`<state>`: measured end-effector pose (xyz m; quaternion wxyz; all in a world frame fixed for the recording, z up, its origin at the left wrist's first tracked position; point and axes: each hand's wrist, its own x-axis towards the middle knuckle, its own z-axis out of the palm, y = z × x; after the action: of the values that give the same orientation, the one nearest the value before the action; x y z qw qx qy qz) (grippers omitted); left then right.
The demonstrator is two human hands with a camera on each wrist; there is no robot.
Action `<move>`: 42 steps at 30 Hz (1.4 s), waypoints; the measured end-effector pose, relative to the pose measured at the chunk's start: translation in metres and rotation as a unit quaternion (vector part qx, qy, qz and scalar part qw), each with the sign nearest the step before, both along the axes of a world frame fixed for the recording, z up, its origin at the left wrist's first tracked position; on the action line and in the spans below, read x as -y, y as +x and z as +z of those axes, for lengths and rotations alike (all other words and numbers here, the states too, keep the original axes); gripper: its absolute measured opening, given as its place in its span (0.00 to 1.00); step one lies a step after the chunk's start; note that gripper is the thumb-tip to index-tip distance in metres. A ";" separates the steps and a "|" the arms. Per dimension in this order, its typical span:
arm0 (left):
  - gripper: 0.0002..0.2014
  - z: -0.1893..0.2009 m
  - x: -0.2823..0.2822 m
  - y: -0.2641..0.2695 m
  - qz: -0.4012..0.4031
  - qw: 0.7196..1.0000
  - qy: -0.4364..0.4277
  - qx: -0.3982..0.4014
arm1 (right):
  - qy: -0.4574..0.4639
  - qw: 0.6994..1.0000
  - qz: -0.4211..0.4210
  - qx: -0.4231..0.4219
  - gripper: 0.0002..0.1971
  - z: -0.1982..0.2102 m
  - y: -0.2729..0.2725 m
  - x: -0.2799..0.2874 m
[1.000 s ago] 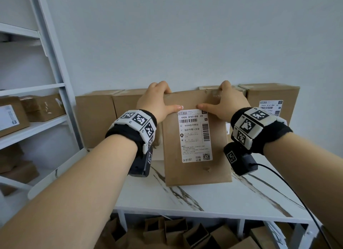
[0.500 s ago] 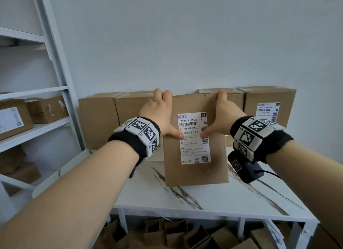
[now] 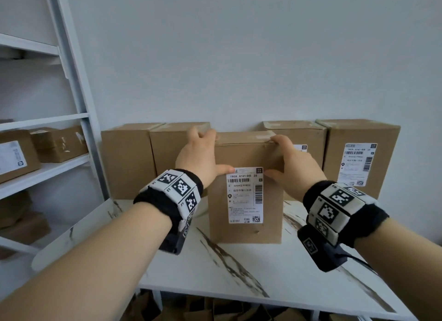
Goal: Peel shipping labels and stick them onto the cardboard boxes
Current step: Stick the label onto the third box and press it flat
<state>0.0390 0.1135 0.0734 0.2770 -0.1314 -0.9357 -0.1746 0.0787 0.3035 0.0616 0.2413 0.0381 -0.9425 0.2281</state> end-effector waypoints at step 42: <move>0.45 -0.012 -0.024 -0.136 -0.029 0.988 -0.136 -0.065 | 0.157 0.979 -0.125 0.024 0.54 0.004 -0.145 -0.014</move>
<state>-0.0967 0.1374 0.0619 0.3112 -0.2055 -0.9268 -0.0446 -0.0662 0.3177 0.0657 0.2358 -0.0481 -0.9695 0.0460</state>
